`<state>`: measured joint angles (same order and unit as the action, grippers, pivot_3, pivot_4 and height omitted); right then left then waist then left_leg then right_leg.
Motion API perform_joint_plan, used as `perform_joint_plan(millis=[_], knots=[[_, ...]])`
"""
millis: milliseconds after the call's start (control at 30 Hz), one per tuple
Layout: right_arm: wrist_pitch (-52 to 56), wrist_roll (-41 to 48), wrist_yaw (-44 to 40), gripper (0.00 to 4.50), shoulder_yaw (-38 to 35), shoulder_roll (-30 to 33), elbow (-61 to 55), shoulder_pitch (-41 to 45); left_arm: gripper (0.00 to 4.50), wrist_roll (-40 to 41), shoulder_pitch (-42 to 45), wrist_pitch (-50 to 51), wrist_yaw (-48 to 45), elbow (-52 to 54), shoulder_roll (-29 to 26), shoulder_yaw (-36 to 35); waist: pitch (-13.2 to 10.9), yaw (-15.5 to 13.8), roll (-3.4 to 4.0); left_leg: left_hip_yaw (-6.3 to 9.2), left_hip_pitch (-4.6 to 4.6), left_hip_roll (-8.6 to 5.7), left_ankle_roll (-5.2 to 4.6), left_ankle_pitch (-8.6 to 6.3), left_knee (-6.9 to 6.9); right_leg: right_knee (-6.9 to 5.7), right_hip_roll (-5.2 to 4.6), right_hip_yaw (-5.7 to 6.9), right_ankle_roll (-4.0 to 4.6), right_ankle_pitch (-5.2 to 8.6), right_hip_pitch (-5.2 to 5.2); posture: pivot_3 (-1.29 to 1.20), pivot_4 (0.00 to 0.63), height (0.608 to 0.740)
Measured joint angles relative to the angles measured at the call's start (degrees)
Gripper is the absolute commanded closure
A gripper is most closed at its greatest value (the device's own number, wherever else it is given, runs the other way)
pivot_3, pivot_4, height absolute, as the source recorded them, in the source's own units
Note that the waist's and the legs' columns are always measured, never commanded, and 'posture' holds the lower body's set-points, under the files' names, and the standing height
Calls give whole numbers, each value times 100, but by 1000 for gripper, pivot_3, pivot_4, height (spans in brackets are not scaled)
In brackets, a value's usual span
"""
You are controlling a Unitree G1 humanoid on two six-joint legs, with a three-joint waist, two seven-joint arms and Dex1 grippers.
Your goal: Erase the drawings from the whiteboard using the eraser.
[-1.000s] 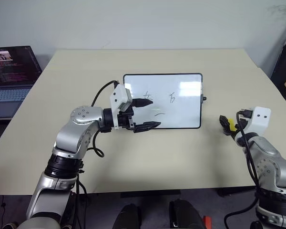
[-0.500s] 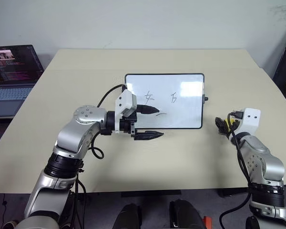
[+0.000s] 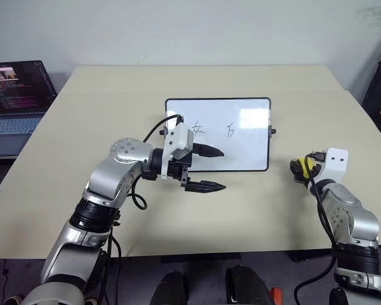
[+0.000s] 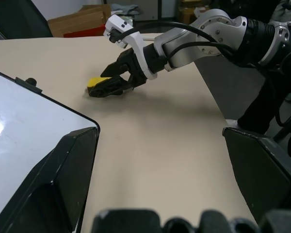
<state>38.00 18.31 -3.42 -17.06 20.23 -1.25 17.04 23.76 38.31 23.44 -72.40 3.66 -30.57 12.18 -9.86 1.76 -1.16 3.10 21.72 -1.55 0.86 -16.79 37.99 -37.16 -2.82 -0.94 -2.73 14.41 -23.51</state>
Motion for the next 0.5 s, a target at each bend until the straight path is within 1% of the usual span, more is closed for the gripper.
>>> perform_joint_plan(millis=[167,233,300,500], knots=[[-17,-36,-8,31,-33,0,41,0,0,-40,0,-36,-51,-86,51,3,0,1,0,0,-1,0,0,0,2,-3,0,-1,0,0,0,0,150,740],[-52,-55,-5,397,-65,-1,93,5,0,-63,0,-36,-52,-122,51,3,0,0,0,0,0,0,0,0,3,-3,0,0,0,0,0,0,150,740],[-91,-83,0,961,-110,-1,184,28,0,-77,0,-36,-51,-122,51,4,0,-1,0,0,0,-1,0,0,3,-3,0,0,0,0,0,0,150,740],[-178,-138,-2,3124,-137,-3,305,75,0,-108,-1,-35,-22,-121,50,3,0,0,0,0,0,0,0,0,5,-5,0,-1,0,0,0,0,150,740]])
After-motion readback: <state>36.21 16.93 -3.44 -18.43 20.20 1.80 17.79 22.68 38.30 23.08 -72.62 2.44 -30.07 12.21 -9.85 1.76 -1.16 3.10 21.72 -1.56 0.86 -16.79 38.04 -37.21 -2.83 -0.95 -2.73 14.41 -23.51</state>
